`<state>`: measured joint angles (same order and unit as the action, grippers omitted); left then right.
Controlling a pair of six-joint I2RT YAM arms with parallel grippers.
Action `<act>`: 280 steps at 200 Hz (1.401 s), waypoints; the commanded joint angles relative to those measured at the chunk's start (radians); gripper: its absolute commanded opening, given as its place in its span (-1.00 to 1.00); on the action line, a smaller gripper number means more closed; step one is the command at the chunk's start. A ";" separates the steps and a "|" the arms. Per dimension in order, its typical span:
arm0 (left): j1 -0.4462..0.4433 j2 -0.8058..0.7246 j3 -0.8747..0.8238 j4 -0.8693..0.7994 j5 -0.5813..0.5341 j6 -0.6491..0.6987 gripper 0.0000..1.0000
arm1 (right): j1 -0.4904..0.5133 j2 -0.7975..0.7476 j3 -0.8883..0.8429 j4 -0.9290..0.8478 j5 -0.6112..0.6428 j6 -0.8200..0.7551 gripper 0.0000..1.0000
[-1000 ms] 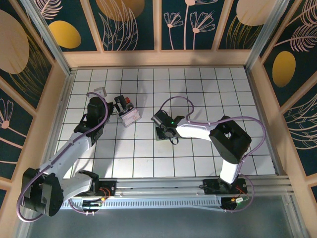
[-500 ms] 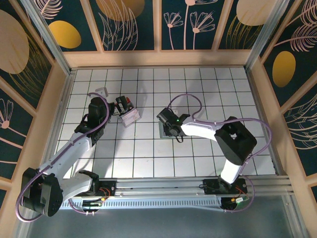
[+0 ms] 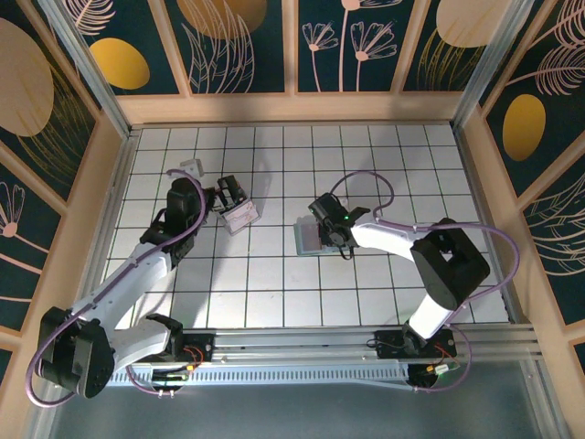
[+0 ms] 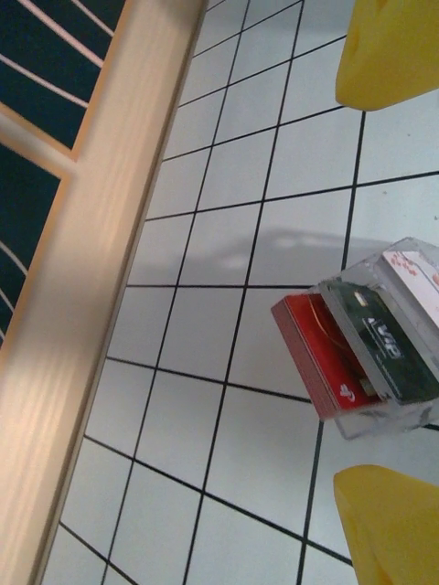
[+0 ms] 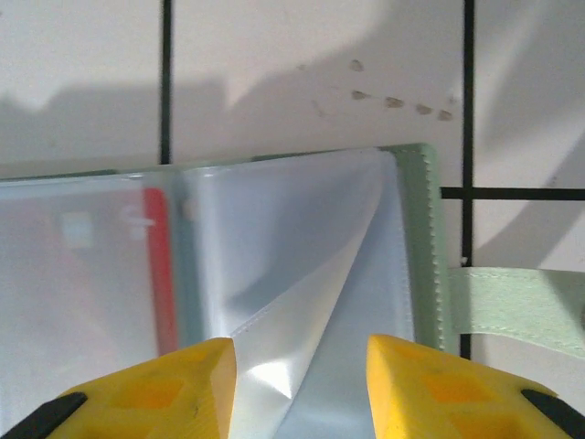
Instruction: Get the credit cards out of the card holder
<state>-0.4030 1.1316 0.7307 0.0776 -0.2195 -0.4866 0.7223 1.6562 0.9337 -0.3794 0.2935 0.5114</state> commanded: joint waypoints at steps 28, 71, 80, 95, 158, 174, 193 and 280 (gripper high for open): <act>-0.131 0.127 0.069 0.001 -0.057 0.037 0.97 | -0.047 -0.056 -0.054 0.034 -0.012 0.022 -0.17; -0.216 0.225 0.089 0.024 -0.066 0.017 0.97 | -0.086 -0.076 -0.106 0.055 -0.016 0.028 -0.32; -0.222 0.236 0.088 0.032 -0.060 0.009 0.98 | -0.093 -0.083 -0.114 0.054 -0.014 0.033 -0.33; -0.224 0.246 0.086 0.047 -0.049 -0.005 0.98 | -0.097 -0.104 -0.119 0.047 -0.008 0.036 -0.35; -0.225 0.257 0.084 0.054 -0.087 -0.028 0.98 | -0.094 -0.243 -0.051 -0.050 0.069 0.037 -0.43; -0.224 0.257 0.082 0.054 -0.101 -0.040 0.98 | -0.076 -0.264 -0.033 -0.043 0.055 0.016 -0.49; -0.225 0.254 0.079 0.051 -0.125 -0.053 0.98 | -0.022 -0.250 0.000 -0.041 0.047 -0.008 -0.50; -0.224 0.209 0.050 0.033 -0.199 -0.082 0.98 | 0.123 0.029 0.126 0.018 -0.089 -0.060 -0.32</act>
<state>-0.6250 1.3766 0.7860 0.1085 -0.3775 -0.5453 0.8268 1.6333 1.0225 -0.3740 0.2371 0.4702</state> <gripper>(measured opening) 0.988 0.320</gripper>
